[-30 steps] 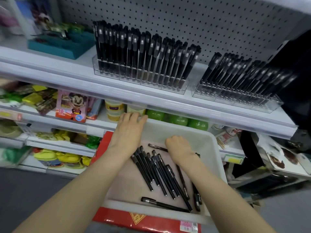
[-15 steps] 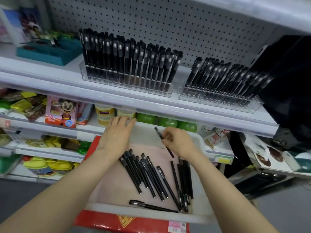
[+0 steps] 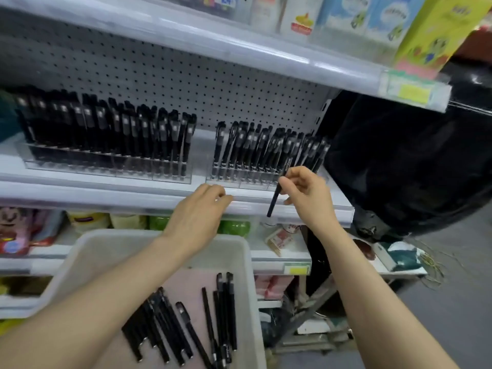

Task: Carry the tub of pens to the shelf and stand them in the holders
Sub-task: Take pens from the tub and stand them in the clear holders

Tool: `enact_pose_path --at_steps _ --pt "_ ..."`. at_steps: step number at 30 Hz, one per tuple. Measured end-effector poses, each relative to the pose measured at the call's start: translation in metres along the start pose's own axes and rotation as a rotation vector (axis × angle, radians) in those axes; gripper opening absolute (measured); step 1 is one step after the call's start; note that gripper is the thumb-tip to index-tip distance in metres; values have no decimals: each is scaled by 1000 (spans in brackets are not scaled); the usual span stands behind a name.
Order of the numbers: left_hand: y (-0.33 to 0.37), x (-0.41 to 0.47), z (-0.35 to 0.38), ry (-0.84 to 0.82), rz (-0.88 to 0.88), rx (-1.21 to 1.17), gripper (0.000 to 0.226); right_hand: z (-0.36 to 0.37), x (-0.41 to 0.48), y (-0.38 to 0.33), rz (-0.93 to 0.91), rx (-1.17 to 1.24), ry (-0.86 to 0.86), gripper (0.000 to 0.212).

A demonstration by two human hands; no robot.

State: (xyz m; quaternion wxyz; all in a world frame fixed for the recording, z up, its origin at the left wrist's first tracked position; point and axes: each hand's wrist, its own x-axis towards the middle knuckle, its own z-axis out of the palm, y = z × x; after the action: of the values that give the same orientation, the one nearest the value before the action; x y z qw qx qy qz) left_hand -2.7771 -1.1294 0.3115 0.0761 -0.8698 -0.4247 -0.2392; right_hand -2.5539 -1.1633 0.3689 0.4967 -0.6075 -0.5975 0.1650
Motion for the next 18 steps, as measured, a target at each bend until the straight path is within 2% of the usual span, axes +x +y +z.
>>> enact_pose_path --at_steps 3,7,12,18 --pt "29 44 7 30 60 8 64 -27 9 12 25 -17 106 5" --pt "58 93 23 43 145 24 64 -62 29 31 33 -80 255 11" --pt "83 125 47 52 172 36 60 -89 60 44 3 -100 401 9" --pt "91 132 60 55 128 51 55 -85 91 52 -37 -159 402 13"
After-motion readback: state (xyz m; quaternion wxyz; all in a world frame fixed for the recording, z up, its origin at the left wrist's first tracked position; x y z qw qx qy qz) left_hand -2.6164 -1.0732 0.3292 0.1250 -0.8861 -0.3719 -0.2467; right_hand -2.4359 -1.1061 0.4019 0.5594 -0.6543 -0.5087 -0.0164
